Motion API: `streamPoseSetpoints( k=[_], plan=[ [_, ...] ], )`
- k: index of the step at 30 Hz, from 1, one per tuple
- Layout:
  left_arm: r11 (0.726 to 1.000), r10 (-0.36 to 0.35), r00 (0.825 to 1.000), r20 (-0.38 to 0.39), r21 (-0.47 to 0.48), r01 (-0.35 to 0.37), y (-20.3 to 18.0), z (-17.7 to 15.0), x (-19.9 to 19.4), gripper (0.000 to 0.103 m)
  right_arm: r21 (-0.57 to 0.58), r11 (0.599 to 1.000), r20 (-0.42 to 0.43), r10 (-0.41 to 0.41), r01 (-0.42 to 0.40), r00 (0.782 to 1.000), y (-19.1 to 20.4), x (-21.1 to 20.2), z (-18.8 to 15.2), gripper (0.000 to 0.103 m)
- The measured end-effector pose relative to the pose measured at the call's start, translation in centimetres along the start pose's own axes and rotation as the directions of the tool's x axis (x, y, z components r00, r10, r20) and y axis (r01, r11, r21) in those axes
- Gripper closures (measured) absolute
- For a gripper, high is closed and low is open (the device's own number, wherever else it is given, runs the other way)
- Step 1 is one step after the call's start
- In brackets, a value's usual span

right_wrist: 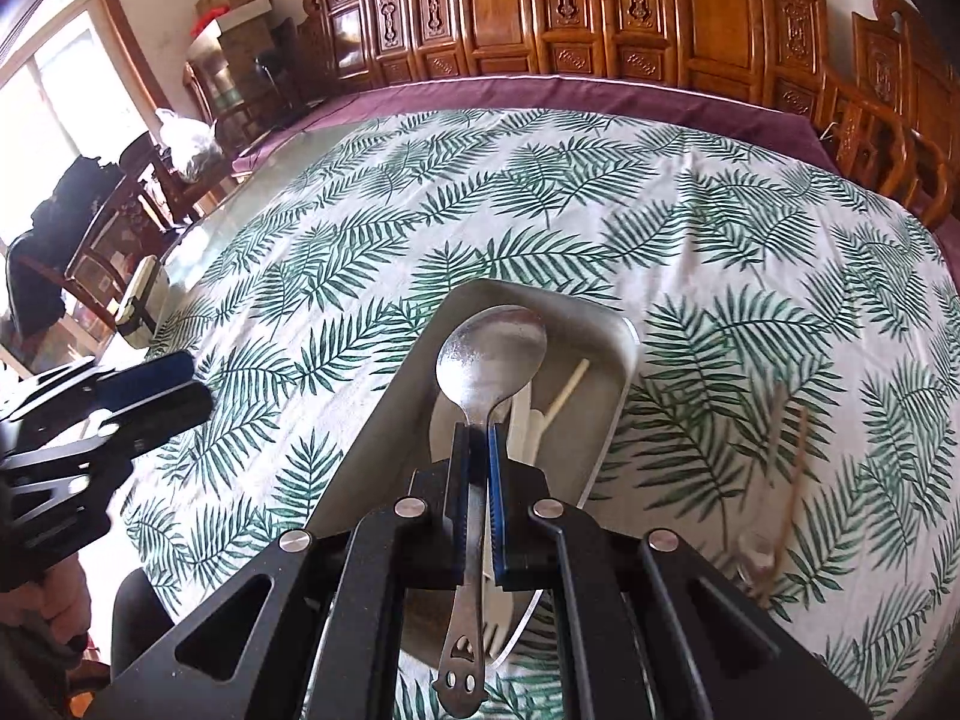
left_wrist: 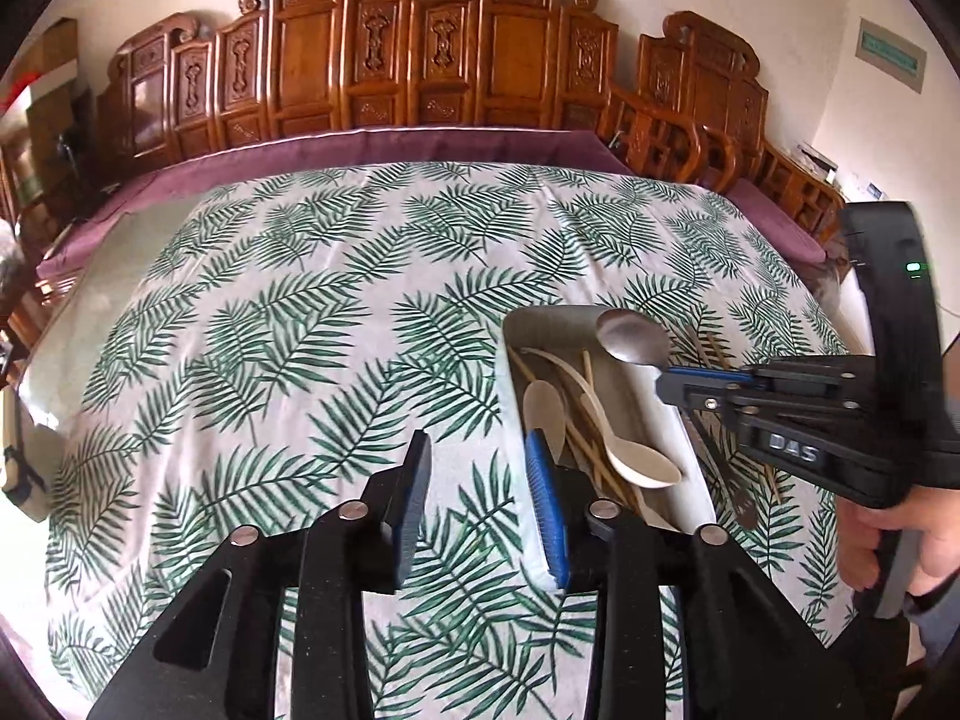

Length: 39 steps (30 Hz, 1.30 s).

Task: Organize utensils
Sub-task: 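Release the wooden spoon into the tray while the right gripper lowers the metal spoon in, then open the right gripper and withdraw both grippers toward the remaining fork and chopstick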

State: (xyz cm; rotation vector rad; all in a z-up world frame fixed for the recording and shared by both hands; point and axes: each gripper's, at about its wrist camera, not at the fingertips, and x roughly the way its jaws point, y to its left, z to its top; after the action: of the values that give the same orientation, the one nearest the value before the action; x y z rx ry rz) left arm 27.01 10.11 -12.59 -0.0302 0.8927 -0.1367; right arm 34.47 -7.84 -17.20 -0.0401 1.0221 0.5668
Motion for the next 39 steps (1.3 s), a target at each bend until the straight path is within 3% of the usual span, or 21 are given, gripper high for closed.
streamPoseSetpoints(
  k=[5,9,26,31,39],
  plan=[
    [1.0,0.009,1.0,0.015,-0.012,-0.009,0.8,-0.2,-0.5,0.029,0.007,1.0,-0.024,0.008,-0.008,1.0,0.3,2.1,0.5,0.096],
    [0.999,0.034,0.999,0.029,-0.025,-0.033,1.5,-0.6,-0.7,0.016,0.014,1.0,-0.047,0.014,-0.013,0.999,0.4,3.6,0.6,0.096],
    [0.998,0.046,0.999,0.01,-0.045,-0.046,2.3,-1.7,-0.6,0.015,0.018,0.999,-0.056,0.042,-0.041,0.998,1.3,5.2,0.4,0.093],
    [0.999,0.041,0.999,0.012,-0.032,-0.04,1.4,-1.4,-0.7,0.015,0.0,0.999,-0.003,0.032,-0.032,0.999,0.4,2.5,0.1,0.093],
    [1.0,-0.001,1.0,0.02,0.015,0.0,-2.0,-0.7,-0.6,0.015,-0.016,0.997,0.071,-0.069,0.071,0.995,-4.3,-3.5,-2.6,0.093]
  ],
)
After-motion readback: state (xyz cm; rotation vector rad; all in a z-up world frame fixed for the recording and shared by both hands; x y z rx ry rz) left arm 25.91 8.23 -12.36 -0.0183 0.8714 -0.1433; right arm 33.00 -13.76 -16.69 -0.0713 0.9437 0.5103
